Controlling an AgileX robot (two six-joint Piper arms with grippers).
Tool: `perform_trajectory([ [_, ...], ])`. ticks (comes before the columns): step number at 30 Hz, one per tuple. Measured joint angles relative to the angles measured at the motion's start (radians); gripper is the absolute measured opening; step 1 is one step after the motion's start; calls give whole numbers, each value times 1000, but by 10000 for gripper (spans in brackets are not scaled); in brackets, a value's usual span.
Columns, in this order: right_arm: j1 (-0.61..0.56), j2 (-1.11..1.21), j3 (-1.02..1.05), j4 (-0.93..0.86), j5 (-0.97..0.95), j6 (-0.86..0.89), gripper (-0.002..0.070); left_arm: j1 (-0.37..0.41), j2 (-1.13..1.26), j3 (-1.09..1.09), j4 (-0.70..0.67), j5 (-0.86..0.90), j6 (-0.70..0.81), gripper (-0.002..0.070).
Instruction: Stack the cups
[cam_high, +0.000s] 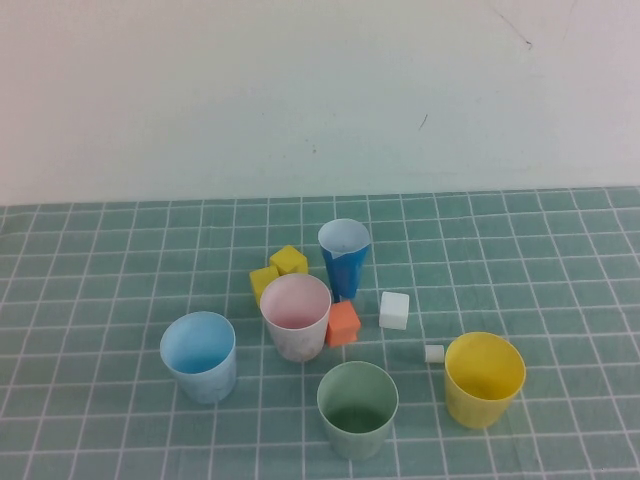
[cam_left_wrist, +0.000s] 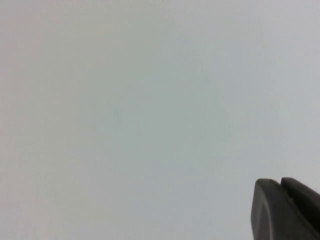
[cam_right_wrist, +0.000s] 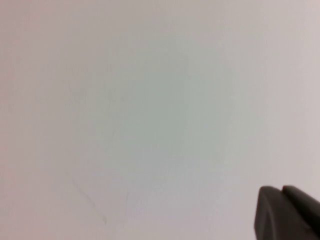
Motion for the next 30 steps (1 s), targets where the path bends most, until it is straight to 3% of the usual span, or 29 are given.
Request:
perform_trajectory([
  [3,0,0,0,23,-105,-35,-3,0,0,0,13,-174,0,-3],
  [8,0,0,0,33,-120,-47,-3,0,0,0,19,-409,0,-3],
  [13,0,0,0,34,-96,-47,-3,0,-2,0,29,-497,-15,-3],
  [17,0,0,-40,23,60,-56,-3,0,-2,0,-8,-502,-35,-3],
  [19,0,0,-94,-8,160,-59,-3,0,-2,-2,-92,-443,-61,-3],
  [22,0,0,-192,-80,314,-63,-3,0,-2,-81,-238,-197,-44,-3],
  [26,0,53,-331,-113,530,-63,-3,0,7,-242,-406,169,130,-3],
  [30,0,186,-462,-114,713,-64,-3,0,106,-395,-468,410,263,-3],
])
